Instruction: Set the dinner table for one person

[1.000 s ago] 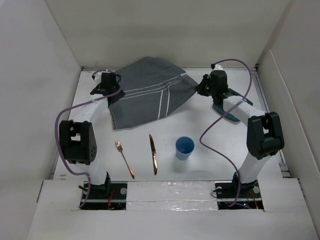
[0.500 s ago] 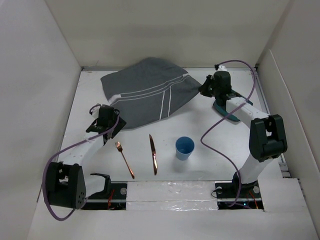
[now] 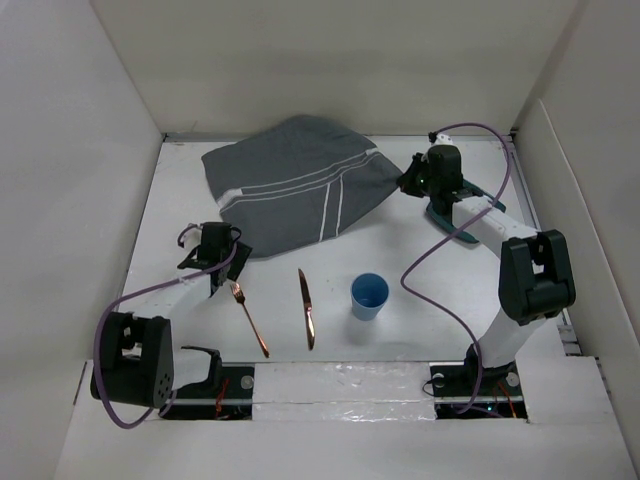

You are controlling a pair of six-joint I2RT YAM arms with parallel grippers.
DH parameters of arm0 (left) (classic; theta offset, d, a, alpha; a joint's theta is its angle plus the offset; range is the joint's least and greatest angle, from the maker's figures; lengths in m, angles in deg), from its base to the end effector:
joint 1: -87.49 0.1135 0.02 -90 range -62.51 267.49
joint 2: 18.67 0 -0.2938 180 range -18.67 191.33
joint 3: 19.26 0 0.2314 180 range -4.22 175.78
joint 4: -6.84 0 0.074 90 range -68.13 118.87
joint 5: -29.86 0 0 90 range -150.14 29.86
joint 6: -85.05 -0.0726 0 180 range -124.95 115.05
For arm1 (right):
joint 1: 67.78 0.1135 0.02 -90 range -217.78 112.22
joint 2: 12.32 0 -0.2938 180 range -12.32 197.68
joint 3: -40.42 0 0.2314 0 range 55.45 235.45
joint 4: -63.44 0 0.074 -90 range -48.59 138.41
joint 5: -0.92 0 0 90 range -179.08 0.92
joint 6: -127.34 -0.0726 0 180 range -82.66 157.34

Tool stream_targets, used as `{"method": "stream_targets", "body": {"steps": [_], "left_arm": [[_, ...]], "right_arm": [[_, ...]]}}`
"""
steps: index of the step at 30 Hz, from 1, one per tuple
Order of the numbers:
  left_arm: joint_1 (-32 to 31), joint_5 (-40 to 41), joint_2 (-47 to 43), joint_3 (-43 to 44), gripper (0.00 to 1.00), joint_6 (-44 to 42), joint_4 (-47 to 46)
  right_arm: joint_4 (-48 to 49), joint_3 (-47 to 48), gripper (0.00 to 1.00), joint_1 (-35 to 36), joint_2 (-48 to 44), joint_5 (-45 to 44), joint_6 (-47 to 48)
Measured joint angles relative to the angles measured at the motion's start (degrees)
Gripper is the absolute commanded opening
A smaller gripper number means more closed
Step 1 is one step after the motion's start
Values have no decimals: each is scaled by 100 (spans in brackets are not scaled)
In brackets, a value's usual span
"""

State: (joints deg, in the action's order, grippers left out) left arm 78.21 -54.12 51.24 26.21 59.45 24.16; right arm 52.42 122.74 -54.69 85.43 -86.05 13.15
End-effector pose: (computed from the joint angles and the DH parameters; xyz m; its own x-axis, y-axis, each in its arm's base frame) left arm 0.2369 -0.0310 0.1963 -0.3590 -0.8501 -0.3853 -0.5568 0.5264 -0.6425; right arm 0.4022 0.0975 0.2778 -0.5073 0.3021 -0.8071 -0.0706 0.9188 0.3883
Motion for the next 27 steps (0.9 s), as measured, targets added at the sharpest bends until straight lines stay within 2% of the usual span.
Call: {"method": "stream_targets", "body": {"steps": [8, 11, 12, 13, 17, 20, 27], "left_arm": [[0, 262, 330, 0, 42, 197, -280], [0, 310, 424, -2, 33, 245, -407], [0, 317, 463, -7, 24, 260, -448], [0, 328, 501, -9, 20, 284, -481], [0, 385, 597, -11, 16, 282, -570], [0, 433, 616, -11, 0, 278, -610], [0, 616, 586, -11, 0, 63, -667]], "right_arm": [[35, -92, 0, 0, -136, 31, 0], [55, -151, 0, 0, -186, 44, 0], [55, -157, 0, 0, -186, 44, 0], [55, -168, 0, 0, -186, 46, 0], [55, -190, 0, 0, -186, 59, 0], [63, -212, 0, 0, -186, 68, 0], [55, -258, 0, 0, -249, 72, 0]]}}
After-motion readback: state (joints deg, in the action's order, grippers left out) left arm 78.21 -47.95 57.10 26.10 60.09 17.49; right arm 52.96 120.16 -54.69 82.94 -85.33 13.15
